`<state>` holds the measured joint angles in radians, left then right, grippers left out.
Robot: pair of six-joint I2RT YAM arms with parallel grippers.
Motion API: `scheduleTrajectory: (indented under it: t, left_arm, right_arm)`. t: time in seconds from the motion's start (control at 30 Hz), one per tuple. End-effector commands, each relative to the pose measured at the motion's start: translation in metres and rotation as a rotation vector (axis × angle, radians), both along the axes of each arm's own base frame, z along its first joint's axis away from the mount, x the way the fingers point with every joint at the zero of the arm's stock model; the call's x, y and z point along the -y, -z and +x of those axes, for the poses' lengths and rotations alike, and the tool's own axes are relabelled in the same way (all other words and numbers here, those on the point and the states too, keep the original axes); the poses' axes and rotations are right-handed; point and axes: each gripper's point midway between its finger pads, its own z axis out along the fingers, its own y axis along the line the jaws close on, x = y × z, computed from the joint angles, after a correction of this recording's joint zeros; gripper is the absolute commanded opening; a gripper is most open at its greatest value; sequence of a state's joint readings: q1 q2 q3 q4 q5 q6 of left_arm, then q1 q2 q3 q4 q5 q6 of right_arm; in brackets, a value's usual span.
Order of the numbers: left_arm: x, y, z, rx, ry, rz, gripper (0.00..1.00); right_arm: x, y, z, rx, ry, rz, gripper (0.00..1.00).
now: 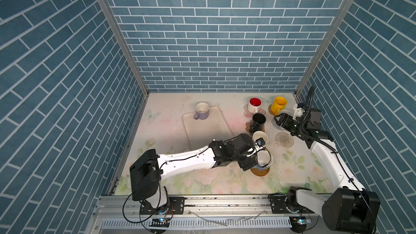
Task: Place cups on coasters
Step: Place the cup on the coaster, then rotate the cup on the tray.
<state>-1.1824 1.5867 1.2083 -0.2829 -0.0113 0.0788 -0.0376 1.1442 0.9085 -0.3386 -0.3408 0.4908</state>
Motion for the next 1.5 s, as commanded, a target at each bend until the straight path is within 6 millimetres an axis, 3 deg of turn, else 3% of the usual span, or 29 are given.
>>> scheduleTrajectory:
  t: [0.0,0.33,0.53,0.7,0.77,0.87,1.03,1.27,1.47]
  left_arm:
    - [-0.022,-0.01,0.009,0.046,-0.067,0.02,0.87]
    - [-0.093,-0.051,0.058,0.073,-0.365,-0.079,0.87]
    - [-0.166,-0.058,0.109,0.021,-0.687,-0.165,0.84]
    - [-0.225,-0.048,0.146,-0.017,-0.963,-0.196,0.78]
    - [-0.246,-0.04,0.159,-0.038,-1.06,-0.203,0.72]
    - [-0.274,-0.026,0.178,-0.088,-1.184,-0.228,0.5]
    - [-0.297,-0.003,0.211,-0.141,-1.285,-0.248,0.33]
    - [-0.308,0.034,0.259,-0.219,-1.336,-0.21,0.04]
    - [-0.315,0.062,0.29,-0.267,-1.352,-0.222,0.0]
  right_arm:
    - [0.003,-0.015,-0.006,0.026,-0.005,-0.03,0.82]
    - [-0.021,-0.034,-0.019,0.044,-0.057,-0.078,0.81]
    - [-0.059,-0.038,-0.016,0.047,-0.138,-0.143,0.81]
    - [-0.099,-0.039,-0.006,0.054,-0.219,-0.147,0.8]
    - [-0.114,-0.037,-0.003,0.051,-0.259,-0.159,0.81]
    - [-0.134,-0.036,0.002,0.053,-0.305,-0.17,0.81]
    - [-0.159,-0.03,0.008,0.055,-0.362,-0.184,0.81]
    - [-0.178,-0.024,0.02,0.064,-0.4,-0.193,0.81]
    - [-0.183,-0.022,0.03,0.08,-0.407,-0.201,0.81]
